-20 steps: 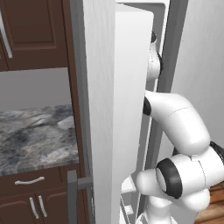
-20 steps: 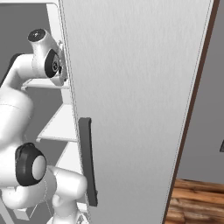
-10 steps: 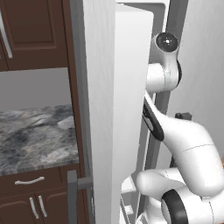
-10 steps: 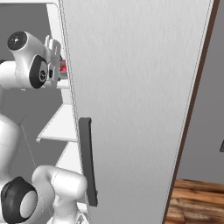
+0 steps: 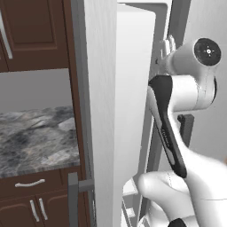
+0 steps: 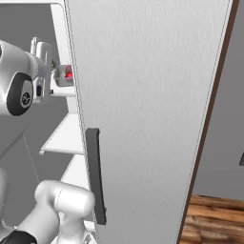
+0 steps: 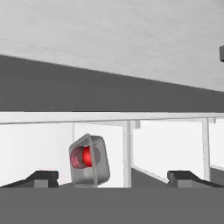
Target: Take the onion and tomato out of the freezer and place them in the tupperware container on the counter. Then put the tupperware containing the vegetables back in the freezer.
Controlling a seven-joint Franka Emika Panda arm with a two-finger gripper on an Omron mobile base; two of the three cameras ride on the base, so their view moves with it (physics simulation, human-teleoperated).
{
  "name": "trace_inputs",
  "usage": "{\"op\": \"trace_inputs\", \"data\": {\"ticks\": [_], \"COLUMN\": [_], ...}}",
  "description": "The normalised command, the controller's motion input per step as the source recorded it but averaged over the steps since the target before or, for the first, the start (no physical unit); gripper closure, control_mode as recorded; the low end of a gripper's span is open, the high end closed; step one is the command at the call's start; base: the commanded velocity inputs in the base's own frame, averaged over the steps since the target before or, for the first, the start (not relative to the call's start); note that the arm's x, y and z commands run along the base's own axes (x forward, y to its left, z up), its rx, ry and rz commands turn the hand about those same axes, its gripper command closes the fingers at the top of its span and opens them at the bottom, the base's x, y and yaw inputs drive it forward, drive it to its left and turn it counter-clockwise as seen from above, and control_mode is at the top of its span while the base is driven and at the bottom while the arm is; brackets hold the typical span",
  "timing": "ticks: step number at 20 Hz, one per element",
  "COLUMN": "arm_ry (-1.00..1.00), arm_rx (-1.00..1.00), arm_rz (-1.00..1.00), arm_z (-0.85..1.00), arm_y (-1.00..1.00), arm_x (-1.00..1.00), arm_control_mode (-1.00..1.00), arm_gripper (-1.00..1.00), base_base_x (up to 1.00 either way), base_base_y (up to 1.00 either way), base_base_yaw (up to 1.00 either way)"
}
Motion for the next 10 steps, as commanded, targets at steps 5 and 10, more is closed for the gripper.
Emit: {"op": "trace_inputs", "data": {"ticks": [5,10], "arm_ry": [-0.01,0.04], "arm_rx": [0.09,0.11], "arm_rz": [0.0,-0.02], "arm_z": [0.3,0.12], "arm_y": [-0.16,-0.2], "arm_x": [-1.0,-1.0], "arm_control_mode": [-1.0,-1.0], "arm_gripper": [-1.0,-1.0], "base_base_x": [0.0,0.0], "base_base_y": [0.0,0.0], "base_base_yaw": [0.0,0.0]}}
